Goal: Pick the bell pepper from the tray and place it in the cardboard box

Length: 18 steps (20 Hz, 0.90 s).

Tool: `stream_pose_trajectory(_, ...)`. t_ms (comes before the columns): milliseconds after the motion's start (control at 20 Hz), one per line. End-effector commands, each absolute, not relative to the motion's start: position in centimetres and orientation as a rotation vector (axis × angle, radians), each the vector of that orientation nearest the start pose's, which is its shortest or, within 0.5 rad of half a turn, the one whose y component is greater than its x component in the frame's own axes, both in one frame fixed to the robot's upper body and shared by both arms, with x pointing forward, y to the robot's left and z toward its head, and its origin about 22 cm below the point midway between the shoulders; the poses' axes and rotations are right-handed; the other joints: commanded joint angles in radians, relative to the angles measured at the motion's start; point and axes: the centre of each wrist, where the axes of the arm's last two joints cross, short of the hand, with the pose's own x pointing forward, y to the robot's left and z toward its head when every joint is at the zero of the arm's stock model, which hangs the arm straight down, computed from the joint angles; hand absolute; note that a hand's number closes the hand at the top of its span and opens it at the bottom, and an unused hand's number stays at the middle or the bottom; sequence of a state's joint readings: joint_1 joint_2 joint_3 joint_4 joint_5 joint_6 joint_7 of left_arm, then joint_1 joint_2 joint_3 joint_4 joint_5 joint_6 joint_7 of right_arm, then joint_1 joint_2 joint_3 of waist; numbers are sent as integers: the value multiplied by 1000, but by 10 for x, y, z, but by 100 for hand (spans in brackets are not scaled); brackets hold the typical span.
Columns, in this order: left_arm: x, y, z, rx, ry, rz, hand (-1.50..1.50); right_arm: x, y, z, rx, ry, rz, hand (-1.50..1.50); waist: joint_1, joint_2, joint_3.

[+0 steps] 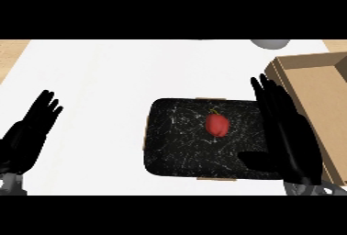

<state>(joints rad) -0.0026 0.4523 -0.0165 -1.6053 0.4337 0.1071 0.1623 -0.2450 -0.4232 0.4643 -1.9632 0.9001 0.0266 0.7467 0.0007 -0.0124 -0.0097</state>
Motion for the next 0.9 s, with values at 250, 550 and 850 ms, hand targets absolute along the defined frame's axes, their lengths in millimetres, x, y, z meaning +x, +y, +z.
stream_pose_trajectory(250,248,316,55,24,-1442,41,0,245,-96,171,-1122,-1010,1029,-150,18,9,5)
stream_pose_trajectory(550,251,329,51,54,-1427,53,0,264,-66,167,-1022,-895,998,-150,9,11,7)
stream_pose_trajectory(850,251,314,56,60,-1426,49,0,276,-77,164,-1014,-808,1007,-150,-3,9,8)
